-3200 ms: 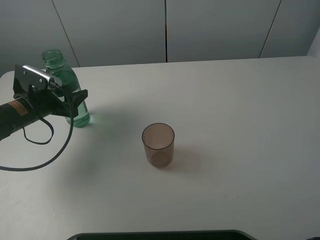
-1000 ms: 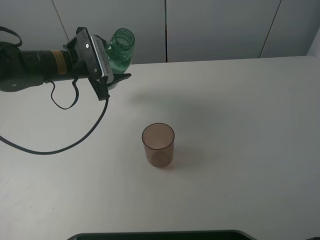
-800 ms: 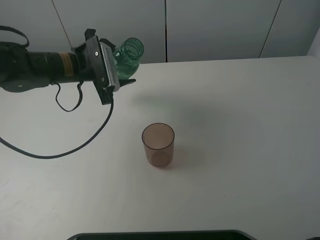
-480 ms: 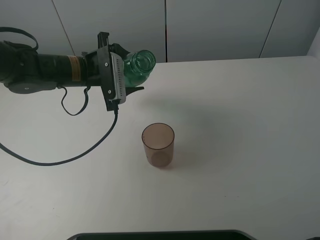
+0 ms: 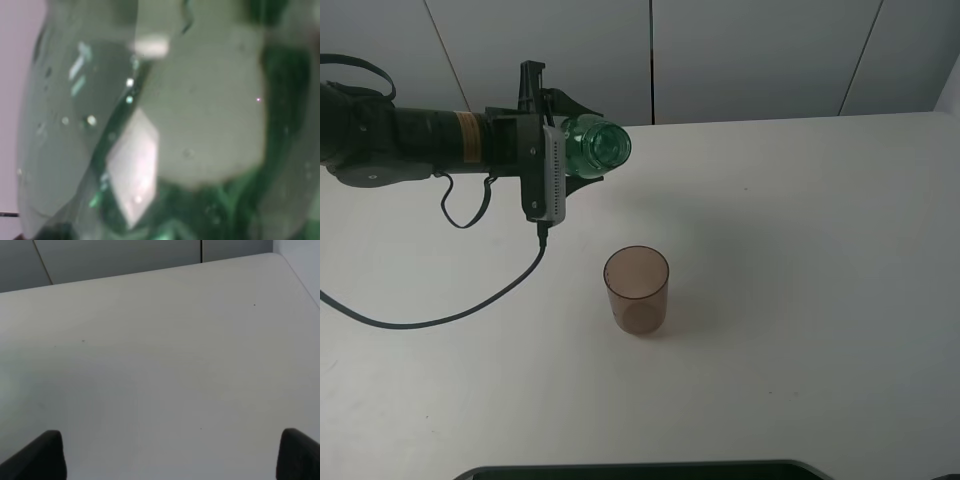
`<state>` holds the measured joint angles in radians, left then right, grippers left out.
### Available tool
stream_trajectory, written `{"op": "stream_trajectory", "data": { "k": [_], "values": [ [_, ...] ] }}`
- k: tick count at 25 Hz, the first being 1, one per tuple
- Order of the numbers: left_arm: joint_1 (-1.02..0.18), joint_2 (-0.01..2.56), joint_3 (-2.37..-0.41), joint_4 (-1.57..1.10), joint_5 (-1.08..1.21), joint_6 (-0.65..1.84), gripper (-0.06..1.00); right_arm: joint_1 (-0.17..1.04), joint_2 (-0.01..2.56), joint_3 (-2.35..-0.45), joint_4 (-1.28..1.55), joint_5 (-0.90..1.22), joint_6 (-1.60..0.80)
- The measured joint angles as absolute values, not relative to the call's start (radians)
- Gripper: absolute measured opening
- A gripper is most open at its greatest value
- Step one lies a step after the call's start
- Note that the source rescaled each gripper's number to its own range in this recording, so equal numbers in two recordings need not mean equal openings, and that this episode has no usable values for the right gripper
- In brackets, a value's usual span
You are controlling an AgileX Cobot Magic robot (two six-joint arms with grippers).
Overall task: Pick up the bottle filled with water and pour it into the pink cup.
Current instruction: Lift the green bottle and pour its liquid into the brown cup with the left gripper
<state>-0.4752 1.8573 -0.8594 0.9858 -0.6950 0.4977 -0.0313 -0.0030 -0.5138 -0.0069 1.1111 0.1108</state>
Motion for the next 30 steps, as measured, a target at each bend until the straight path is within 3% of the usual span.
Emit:
{"op": "stream_trajectory", "data": {
  "k": [30],
  "values": [
    [-0.522, 1.857, -0.859, 0.986, -0.703, 0.779, 0.04, -0.031, -0.003, -0.514, -0.007, 1.111, 0.111]
  ]
}}
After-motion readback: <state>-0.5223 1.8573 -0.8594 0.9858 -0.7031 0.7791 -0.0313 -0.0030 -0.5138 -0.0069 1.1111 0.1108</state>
